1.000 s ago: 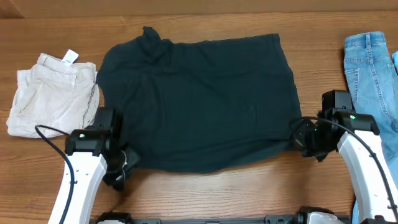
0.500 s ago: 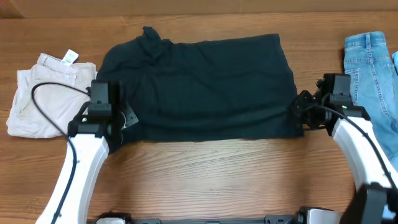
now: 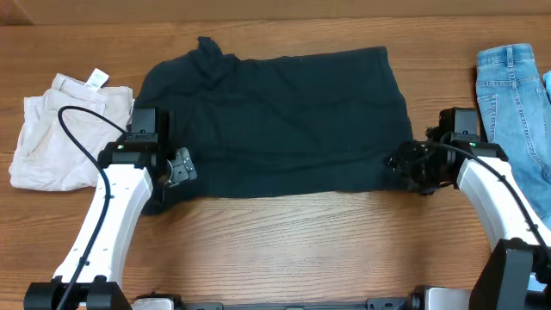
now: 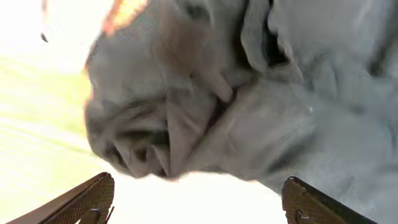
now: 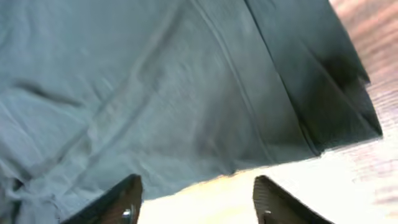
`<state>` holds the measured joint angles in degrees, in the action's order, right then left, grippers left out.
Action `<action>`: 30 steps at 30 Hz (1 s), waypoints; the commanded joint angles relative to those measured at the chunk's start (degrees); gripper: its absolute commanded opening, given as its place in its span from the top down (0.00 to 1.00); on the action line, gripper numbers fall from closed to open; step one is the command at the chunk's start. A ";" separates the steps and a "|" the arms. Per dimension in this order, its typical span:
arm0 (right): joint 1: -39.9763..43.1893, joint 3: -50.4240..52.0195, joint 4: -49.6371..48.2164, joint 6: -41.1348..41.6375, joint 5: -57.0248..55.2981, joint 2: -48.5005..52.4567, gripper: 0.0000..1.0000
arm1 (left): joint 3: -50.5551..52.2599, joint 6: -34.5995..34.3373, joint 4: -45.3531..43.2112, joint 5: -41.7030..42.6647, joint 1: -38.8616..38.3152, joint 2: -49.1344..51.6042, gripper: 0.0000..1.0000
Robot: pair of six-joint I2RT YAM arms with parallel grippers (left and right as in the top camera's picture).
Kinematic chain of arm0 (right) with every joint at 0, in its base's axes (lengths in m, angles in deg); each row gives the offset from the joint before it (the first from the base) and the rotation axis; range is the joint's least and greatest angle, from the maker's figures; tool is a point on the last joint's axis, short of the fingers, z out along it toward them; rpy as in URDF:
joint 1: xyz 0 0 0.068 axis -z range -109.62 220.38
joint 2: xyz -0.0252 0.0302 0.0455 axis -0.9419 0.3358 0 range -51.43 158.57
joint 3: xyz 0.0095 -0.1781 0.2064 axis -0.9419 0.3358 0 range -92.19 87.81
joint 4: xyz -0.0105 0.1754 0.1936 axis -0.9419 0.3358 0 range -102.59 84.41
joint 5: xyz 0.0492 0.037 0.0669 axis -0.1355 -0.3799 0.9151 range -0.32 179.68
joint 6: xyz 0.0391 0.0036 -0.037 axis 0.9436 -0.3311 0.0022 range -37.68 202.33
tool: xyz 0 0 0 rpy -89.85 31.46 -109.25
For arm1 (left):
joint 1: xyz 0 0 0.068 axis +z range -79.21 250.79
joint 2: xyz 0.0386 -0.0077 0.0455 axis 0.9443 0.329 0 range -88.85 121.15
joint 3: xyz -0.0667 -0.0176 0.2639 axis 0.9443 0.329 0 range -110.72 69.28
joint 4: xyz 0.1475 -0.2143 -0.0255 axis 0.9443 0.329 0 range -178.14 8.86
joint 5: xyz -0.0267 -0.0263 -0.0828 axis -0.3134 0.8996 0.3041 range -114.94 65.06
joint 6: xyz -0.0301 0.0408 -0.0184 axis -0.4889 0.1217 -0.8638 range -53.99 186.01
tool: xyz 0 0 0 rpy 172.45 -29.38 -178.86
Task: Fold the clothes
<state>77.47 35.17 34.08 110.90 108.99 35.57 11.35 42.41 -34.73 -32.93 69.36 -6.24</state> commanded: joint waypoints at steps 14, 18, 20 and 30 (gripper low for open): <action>-0.39 -1.07 3.17 -9.33 9.05 -1.70 0.43 | 5.18 -30.64 9.66 -2.82 0.35 -0.57 0.09; -0.39 -1.07 4.15 -9.33 9.11 -1.70 0.42 | 5.66 -29.09 9.18 -8.13 0.48 -0.55 0.00; -0.39 -1.07 4.87 -9.66 9.11 -1.70 0.42 | 5.20 -24.98 9.09 -6.95 0.87 -0.55 0.00; -0.37 -1.07 6.73 -12.28 9.51 -1.70 0.37 | -6.82 -7.04 17.40 1.88 1.03 -4.20 0.00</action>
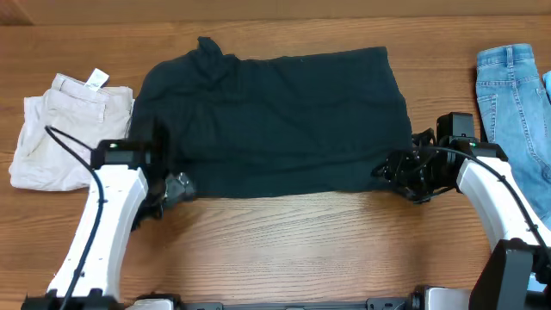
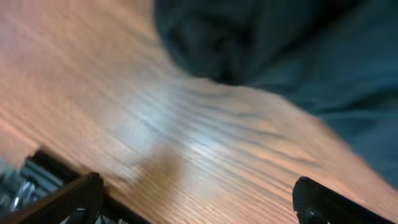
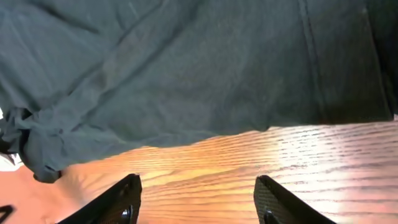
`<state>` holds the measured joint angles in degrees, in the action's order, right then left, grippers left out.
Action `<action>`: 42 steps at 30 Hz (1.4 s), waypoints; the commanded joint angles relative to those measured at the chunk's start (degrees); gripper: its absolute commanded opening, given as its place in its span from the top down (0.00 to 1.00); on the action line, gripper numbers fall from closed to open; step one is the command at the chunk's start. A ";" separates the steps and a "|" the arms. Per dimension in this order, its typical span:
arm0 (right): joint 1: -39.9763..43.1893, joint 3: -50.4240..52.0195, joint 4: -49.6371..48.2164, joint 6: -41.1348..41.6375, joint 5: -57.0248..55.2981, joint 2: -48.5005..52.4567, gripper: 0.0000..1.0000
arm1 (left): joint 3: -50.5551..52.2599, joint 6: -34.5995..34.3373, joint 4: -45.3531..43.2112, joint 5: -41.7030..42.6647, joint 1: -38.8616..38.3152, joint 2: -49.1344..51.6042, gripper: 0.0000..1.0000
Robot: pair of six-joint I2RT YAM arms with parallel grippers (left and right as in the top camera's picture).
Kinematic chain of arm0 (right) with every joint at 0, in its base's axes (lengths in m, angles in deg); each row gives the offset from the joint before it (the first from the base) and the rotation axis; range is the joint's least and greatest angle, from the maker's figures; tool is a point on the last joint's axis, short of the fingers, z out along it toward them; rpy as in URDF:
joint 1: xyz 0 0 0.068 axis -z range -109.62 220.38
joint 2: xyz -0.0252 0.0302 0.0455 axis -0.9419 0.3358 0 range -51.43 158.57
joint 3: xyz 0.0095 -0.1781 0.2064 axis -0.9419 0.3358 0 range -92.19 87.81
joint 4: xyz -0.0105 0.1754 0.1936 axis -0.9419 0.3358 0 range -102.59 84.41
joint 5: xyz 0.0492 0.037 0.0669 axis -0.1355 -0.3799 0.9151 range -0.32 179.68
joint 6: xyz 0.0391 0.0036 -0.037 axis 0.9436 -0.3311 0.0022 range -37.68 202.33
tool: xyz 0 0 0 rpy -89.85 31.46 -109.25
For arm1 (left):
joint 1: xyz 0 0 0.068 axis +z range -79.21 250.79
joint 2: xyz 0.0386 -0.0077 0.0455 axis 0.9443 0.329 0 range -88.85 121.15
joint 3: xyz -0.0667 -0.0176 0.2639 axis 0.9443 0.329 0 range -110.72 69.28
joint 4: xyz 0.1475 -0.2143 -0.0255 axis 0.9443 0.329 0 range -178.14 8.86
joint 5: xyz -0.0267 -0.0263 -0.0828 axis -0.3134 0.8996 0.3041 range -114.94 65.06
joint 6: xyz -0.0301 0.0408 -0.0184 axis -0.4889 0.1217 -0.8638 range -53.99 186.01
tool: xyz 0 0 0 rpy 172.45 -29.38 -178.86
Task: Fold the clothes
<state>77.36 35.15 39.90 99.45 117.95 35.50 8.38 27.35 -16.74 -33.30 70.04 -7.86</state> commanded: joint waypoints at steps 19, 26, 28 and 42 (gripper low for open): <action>-0.26 -1.03 4.72 -2.64 -0.13 -1.64 0.34 | -3.96 19.63 -5.31 -2.05 0.46 18.80 0.08; -0.26 -1.03 4.83 -2.62 -0.13 -1.64 0.33 | -3.98 17.86 -5.84 -7.76 2.51 23.80 0.84; -0.26 -1.03 4.83 -2.62 -0.13 -1.64 0.34 | -4.33 17.90 -5.38 -9.40 4.00 23.69 0.96; -0.26 -1.03 5.09 -2.62 -1.22 -1.64 0.32 | -17.94 21.27 0.39 -3.13 10.51 23.47 0.72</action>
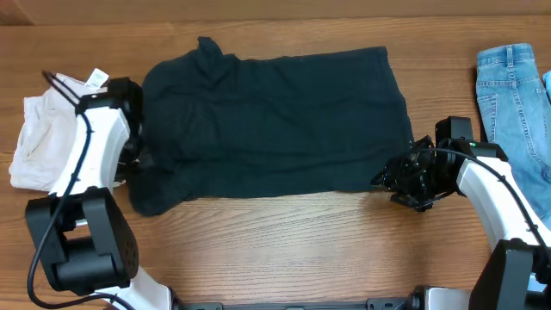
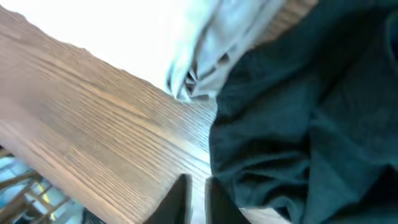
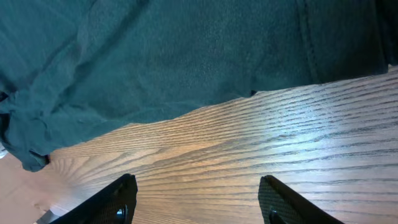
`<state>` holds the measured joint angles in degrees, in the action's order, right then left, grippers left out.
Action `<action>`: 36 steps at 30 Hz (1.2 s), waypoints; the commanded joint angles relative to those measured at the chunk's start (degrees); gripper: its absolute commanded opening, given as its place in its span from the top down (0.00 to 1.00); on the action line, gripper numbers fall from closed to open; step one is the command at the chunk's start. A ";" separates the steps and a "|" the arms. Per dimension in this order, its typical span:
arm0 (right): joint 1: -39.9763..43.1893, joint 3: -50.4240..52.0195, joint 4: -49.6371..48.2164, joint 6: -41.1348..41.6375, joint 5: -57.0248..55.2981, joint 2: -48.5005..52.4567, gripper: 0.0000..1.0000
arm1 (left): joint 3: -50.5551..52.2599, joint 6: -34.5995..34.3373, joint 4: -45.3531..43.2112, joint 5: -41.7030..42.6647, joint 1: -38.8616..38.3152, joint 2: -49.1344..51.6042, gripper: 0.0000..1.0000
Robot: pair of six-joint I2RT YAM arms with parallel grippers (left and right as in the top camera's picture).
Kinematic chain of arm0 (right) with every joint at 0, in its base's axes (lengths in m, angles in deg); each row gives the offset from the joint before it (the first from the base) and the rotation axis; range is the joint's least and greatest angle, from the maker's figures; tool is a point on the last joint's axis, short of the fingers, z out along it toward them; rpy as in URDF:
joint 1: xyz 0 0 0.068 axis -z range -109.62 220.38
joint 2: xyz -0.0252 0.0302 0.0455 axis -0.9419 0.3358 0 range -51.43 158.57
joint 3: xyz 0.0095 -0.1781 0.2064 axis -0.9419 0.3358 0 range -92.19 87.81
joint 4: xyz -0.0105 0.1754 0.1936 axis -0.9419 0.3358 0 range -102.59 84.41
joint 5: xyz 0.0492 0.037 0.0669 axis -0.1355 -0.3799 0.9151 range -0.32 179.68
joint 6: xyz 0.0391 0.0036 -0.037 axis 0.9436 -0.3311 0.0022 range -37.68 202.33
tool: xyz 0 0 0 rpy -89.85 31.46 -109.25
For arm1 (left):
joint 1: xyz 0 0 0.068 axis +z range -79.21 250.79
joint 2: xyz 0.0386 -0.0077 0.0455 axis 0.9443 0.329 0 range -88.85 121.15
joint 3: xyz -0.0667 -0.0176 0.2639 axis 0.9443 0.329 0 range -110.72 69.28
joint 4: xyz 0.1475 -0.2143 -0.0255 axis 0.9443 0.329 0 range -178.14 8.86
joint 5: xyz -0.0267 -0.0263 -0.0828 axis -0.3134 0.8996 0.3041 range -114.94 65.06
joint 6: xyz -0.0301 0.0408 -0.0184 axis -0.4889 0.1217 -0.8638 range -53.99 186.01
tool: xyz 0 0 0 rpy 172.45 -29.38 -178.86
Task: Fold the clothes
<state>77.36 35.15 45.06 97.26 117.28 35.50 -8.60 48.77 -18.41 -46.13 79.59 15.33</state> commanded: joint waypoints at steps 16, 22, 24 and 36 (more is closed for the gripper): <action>-0.26 -1.03 2.54 3.63 -0.50 -1.64 0.24 | 10.43 1.99 -6.51 9.44 -13.84 0.28 0.33; -0.26 -1.03 2.71 4.63 -0.50 -1.64 0.24 | 11.54 1.36 -7.89 7.04 -10.54 0.28 0.56; -0.26 -1.03 2.71 4.83 -0.50 -1.64 0.24 | 11.72 1.27 -8.35 5.51 -9.18 0.28 0.66; -0.26 -1.03 2.27 4.81 -0.52 -1.64 0.24 | 4.92 2.03 -5.77 4.63 -7.15 0.26 0.96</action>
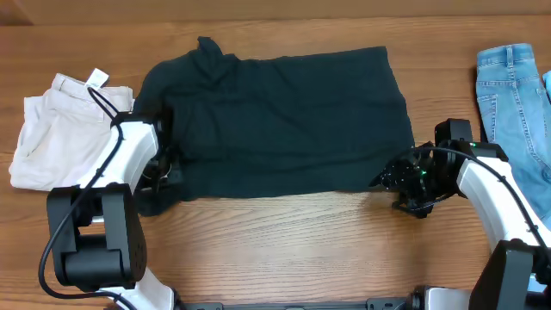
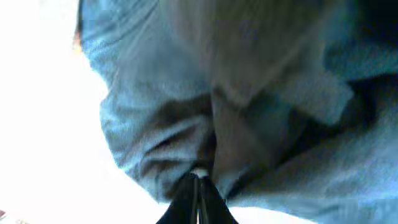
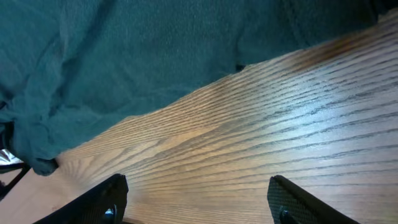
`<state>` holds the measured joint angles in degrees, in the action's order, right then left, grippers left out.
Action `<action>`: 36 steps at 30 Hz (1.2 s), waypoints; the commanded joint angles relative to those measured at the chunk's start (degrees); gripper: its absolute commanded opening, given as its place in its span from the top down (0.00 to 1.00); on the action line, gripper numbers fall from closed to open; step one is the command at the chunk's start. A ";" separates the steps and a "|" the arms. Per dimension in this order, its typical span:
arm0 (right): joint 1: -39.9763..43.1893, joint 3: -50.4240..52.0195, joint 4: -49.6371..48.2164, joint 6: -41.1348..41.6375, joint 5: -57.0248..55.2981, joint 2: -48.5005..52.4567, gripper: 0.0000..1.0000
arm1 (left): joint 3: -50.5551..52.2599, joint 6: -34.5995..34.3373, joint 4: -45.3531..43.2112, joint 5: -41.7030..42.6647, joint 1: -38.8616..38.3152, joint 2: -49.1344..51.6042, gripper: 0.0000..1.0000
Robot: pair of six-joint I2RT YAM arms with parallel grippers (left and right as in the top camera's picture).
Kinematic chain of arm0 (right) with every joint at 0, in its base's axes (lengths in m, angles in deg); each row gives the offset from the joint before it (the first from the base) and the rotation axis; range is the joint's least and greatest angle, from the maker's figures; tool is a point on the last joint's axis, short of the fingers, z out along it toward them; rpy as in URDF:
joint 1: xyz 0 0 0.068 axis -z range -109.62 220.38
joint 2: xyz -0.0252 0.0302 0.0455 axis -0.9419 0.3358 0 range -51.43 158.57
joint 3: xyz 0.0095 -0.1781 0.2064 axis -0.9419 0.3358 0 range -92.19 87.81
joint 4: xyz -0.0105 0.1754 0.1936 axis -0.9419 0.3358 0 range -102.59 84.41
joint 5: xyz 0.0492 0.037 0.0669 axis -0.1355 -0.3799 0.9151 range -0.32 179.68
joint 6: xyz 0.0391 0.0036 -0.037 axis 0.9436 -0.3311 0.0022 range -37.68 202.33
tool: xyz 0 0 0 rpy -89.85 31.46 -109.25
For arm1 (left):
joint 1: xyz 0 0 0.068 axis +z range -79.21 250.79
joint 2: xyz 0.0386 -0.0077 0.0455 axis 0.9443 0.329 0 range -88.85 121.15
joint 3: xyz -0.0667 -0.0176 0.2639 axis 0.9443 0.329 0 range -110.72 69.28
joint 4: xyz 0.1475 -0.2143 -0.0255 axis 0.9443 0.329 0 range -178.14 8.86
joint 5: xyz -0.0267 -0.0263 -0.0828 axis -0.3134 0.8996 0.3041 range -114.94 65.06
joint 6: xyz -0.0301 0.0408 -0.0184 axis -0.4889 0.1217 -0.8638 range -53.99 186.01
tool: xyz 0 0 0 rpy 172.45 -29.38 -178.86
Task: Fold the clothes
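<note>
A dark teal shirt [image 1: 275, 120] lies spread flat across the middle of the table, its lower left corner bunched up. My left gripper [image 1: 162, 176] sits at that bunched corner. In the left wrist view its fingers [image 2: 199, 180] are pressed together with a fold of the shirt [image 2: 249, 93] pinched at their tips. My right gripper [image 1: 385, 179] hovers open by the shirt's lower right corner. The right wrist view shows it [image 3: 196, 199] wide open over bare wood [image 3: 267, 124], with the shirt's hem [image 3: 124, 56] ahead of it.
A folded beige garment [image 1: 60, 129] with a white tag lies left of the shirt, close to my left arm. Light blue jeans [image 1: 515, 95] lie at the right edge. Bare table runs along the front edge [image 1: 284, 250].
My left gripper moved from the shirt's left edge by the beige garment down to the bunched lower left corner, where its shut fingers now pinch cloth. The right gripper stands slightly wider.
My left gripper first hung open over the bunched lower left corner, the right one open over the lower right corner. Then both were open over bare wood near the hem. The left was then shut by the shirt's left edge, and now grips the bunched corner.
</note>
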<state>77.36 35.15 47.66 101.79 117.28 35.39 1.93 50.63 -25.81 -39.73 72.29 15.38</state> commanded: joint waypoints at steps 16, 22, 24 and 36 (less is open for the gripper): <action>-0.26 -1.03 -0.33 0.28 -0.52 -1.53 0.24 | 1.57 2.82 -2.80 12.94 -0.44 0.28 0.86; -0.26 -1.03 -0.33 0.28 -0.52 -1.53 0.24 | -2.49 2.45 1.33 8.04 0.85 0.22 0.96; -0.26 -1.03 -0.37 0.28 -0.52 -1.53 0.24 | -7.48 1.42 5.90 5.38 2.43 0.22 0.96; -0.26 -1.03 -1.16 0.28 -0.50 -1.53 0.24 | -17.40 10.78 -0.98 2.54 5.25 0.24 0.68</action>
<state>77.36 35.15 46.74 101.81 117.25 35.39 -14.35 58.08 -25.68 -35.38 77.54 15.75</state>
